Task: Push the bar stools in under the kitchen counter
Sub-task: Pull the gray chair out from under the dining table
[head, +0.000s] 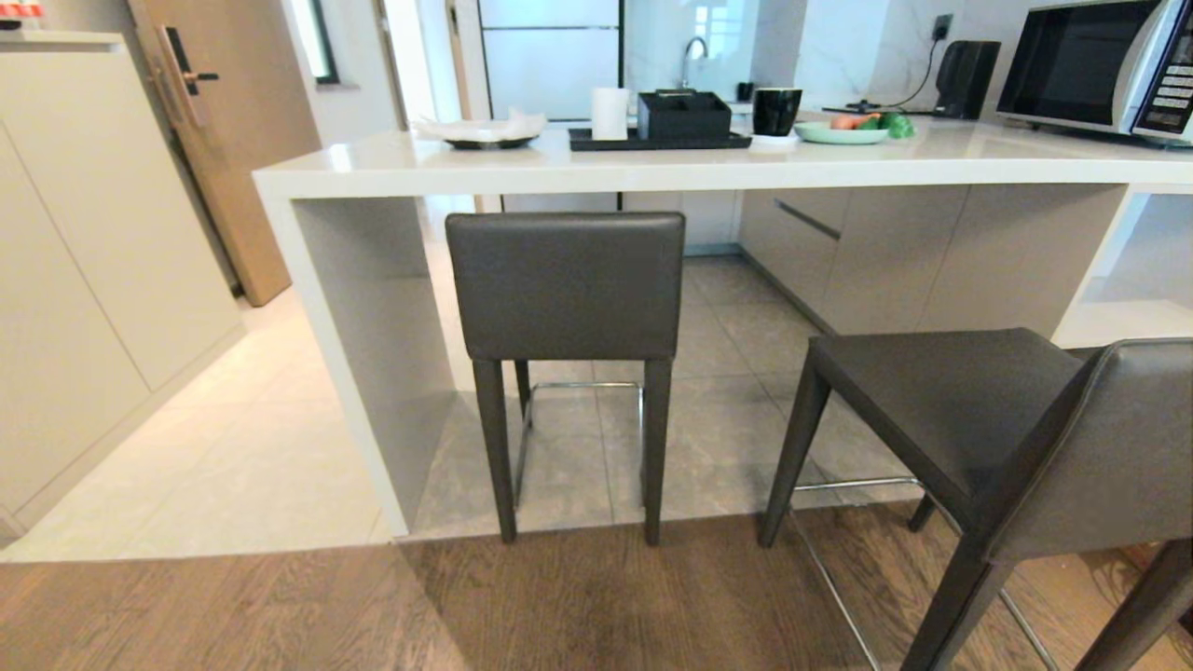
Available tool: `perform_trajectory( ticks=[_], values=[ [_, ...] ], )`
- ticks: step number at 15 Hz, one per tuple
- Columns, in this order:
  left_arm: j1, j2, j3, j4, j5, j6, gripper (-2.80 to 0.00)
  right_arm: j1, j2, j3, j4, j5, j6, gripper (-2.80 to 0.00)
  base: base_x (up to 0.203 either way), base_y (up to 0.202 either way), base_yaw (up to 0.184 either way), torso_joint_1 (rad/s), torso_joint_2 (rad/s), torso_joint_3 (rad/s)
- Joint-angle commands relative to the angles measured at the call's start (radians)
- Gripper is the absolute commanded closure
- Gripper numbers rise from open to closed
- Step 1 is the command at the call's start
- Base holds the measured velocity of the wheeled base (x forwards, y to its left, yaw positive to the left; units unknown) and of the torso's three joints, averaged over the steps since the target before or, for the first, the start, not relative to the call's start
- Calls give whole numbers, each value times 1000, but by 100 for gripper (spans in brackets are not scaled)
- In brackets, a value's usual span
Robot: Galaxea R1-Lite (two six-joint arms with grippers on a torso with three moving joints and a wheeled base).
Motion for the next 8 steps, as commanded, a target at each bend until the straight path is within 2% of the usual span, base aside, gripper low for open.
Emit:
perform_trajectory(
  ticks=[1,5,8],
  values=[
    [1,0,2,0,0,0,0,1,0,2,0,1,0,0,0,0,0,0,0,0],
    [1,2,2,0,0,0,0,1,0,2,0,0,0,0,18,1,-3,2,1,1],
    [1,2,2,0,-1,0,0,0,0,2,0,1,0,0,179,0,0,2,1,4]
  ],
)
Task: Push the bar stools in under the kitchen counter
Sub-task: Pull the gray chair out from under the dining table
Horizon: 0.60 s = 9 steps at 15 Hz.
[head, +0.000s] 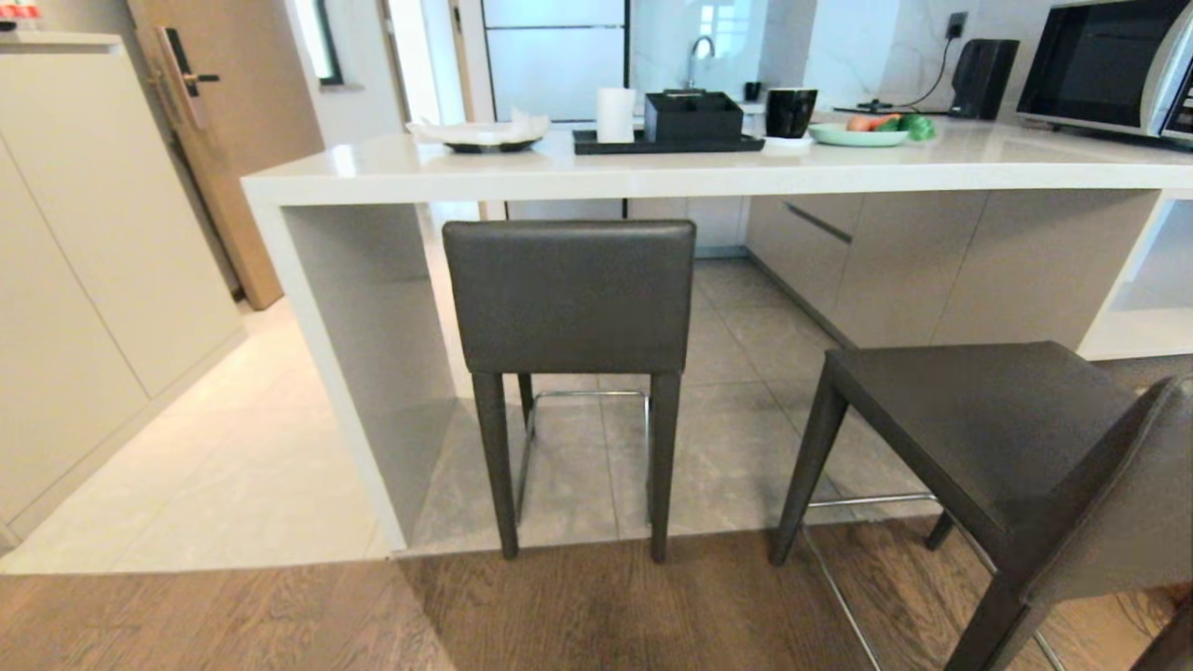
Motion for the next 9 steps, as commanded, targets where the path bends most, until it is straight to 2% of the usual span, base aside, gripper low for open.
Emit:
perform_trajectory(
  ticks=[1,9],
  values=[
    [0,2,2,-1,-1,0,0,1,0,2,0,0,0,0,191,0,2,2,5,2],
    [0,2,2,-1,-1,0,0,0,0,2,0,0,0,0,195,0,0,2,1,2]
  ],
)
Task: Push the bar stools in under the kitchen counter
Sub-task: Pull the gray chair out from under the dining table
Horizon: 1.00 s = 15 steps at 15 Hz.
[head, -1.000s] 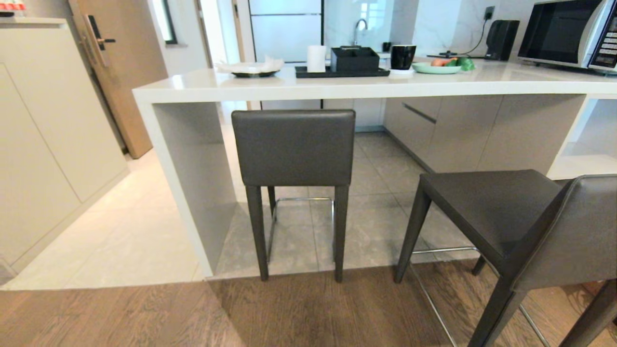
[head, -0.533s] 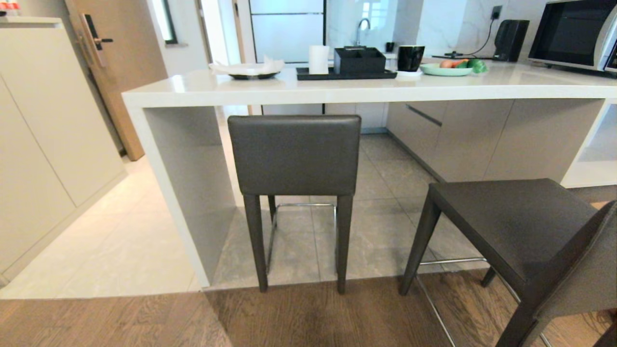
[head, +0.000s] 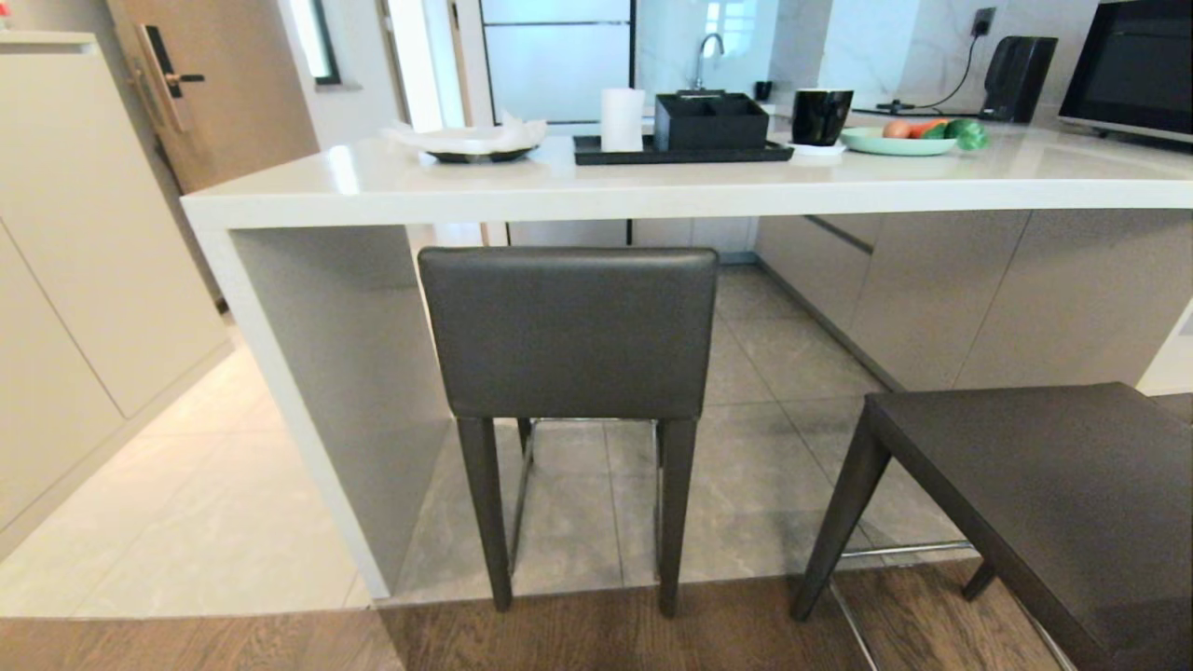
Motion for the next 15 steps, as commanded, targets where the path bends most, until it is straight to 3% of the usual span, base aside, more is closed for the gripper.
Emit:
perform_trajectory(
  ticks=[1,3,10,15],
  values=[
    [0,0,2,-1,-1,0,0,0,0,2,1,1,0,0,194,0,2,2,2,0],
    [0,1,2,-1,0,0,0,0,0,2,1,-1,0,0,151,0,3,7,0,-1],
    [0,1,2,-1,0,0,0,0,0,2,1,-1,0,0,1,8,-2,0,1,0],
    [0,0,2,-1,0,0,0,0,0,2,1,0,0,0,1,167,-5,3,4,3]
  ],
)
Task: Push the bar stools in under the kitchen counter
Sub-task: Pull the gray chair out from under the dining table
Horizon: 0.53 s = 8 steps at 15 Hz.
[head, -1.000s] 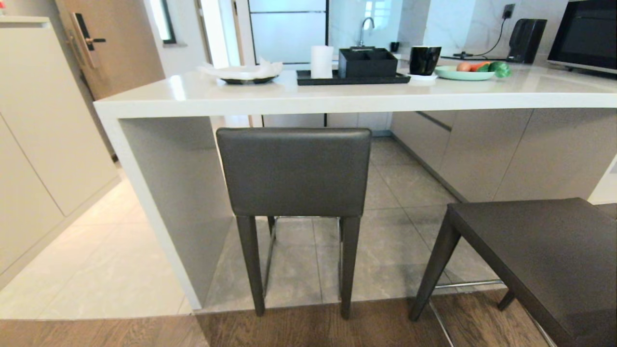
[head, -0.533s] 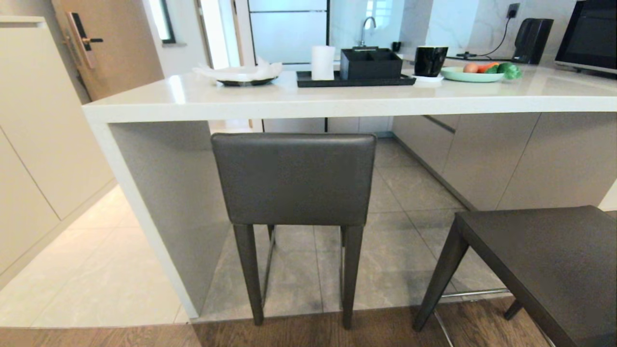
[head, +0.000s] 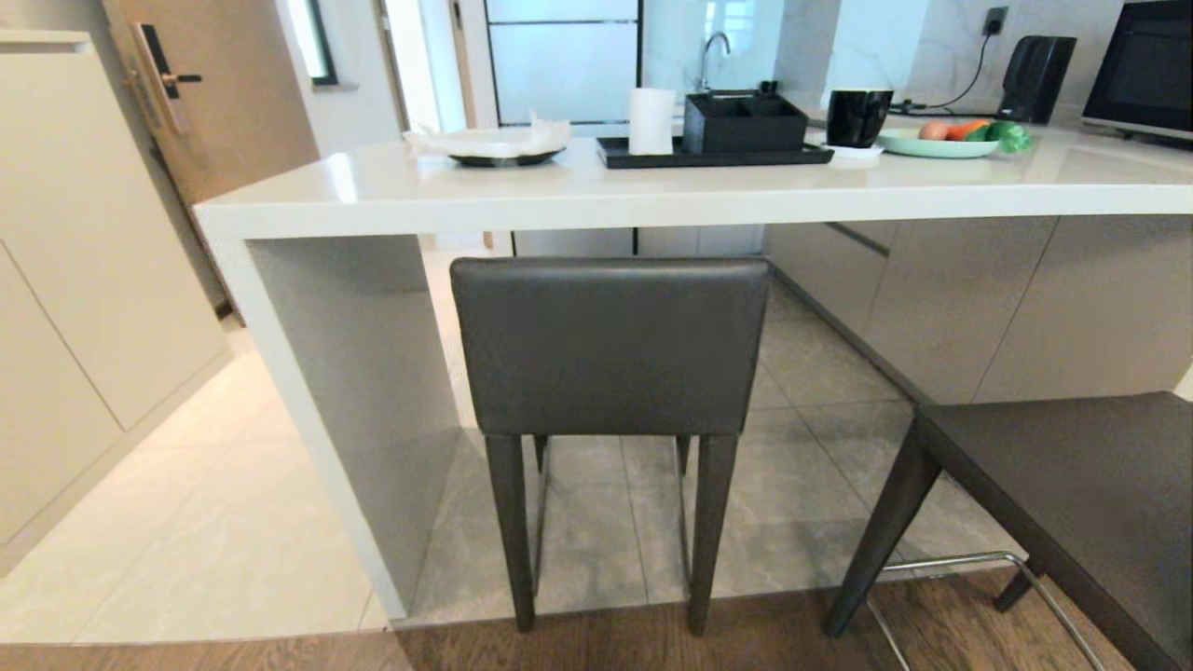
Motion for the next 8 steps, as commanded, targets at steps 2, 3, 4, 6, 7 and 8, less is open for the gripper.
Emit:
perform_trajectory(
  ticks=[2,3,4,6,7,8],
  values=[
    [1,1,2,0,0,0,0,1,0,2,0,0,0,0,0,191,-2,4,2,2],
    [1,2,2,0,0,0,0,1,0,2,0,0,-1,0,0,144,-1,2,2,5],
    [1,2,2,0,0,0,0,2,0,2,0,0,0,0,0,88,0,-2,2,2],
    [1,0,2,0,0,0,0,1,0,2,0,1,-1,0,0,0,0,0,0,0],
    [1,2,2,0,0,0,0,1,0,2,0,1,1,0,0,0,0,0,0,0],
    [1,1,2,0,0,0,0,1,0,2,0,0,-1,0,0,0,0,0,0,0]
  ],
)
